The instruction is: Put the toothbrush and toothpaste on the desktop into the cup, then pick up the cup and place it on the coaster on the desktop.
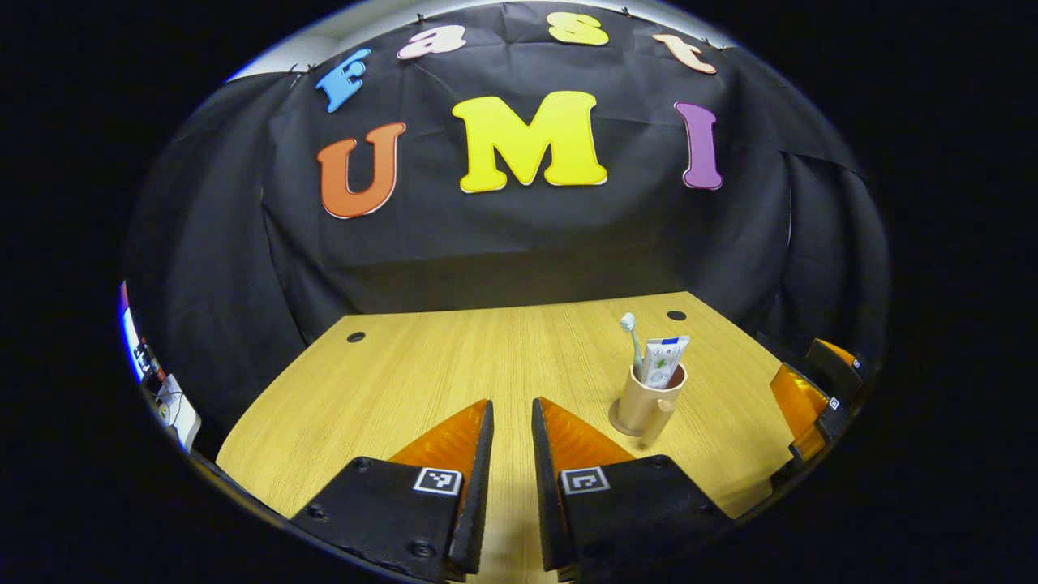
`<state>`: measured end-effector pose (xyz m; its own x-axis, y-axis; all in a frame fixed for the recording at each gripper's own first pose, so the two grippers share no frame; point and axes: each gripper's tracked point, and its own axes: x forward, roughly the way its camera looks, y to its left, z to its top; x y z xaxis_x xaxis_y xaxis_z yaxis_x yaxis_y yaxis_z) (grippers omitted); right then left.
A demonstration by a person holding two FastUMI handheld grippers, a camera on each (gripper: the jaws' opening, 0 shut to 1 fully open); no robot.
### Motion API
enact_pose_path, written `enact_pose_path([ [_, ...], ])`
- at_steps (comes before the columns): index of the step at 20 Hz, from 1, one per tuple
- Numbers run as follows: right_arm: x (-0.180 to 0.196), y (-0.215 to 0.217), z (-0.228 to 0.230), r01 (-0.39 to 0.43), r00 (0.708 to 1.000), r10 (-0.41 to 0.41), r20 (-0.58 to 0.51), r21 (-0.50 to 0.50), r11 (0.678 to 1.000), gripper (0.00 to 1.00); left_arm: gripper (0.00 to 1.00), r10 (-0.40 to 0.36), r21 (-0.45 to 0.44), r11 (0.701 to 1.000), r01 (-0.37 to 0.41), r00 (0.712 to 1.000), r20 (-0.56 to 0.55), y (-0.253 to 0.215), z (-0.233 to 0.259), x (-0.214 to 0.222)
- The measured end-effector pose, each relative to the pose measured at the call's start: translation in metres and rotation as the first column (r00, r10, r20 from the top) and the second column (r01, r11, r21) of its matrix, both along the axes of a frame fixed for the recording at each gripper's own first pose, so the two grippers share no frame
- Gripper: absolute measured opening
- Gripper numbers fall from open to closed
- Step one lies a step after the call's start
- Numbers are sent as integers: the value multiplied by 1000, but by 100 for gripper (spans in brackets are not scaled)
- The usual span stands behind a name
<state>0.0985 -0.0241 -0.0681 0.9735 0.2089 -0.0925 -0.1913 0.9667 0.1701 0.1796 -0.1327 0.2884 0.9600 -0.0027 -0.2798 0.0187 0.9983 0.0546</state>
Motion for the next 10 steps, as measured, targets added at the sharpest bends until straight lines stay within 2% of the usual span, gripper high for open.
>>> enact_pose_path([
  [4,-6,10,7,7,1000,-7,12,-3,1000,95,32,5,-20,1000,-4,997,82,-1,-2,-16],
  [5,-9,15,9,5,1000,-5,24,-16,1000,91,32,6,-25,1000,-3,994,109,-3,0,-17],
  [6,-12,19,12,3,999,-2,46,-35,999,95,36,11,-26,1000,-8,990,139,-3,1,-20],
  [7,-13,23,14,2,998,2,69,-57,998,95,41,16,-17,1000,-14,986,164,-3,3,-22],
  [8,-14,25,14,6,997,0,81,-79,997,95,56,16,4,1000,-17,982,186,-3,1,-25],
  [9,-14,27,11,7,996,1,88,-93,996,93,64,16,19,1000,-21,977,214,-4,3,-26],
  [10,-13,30,9,5,996,3,89,-99,995,94,81,16,25,999,-22,973,231,-6,1,-28],
])
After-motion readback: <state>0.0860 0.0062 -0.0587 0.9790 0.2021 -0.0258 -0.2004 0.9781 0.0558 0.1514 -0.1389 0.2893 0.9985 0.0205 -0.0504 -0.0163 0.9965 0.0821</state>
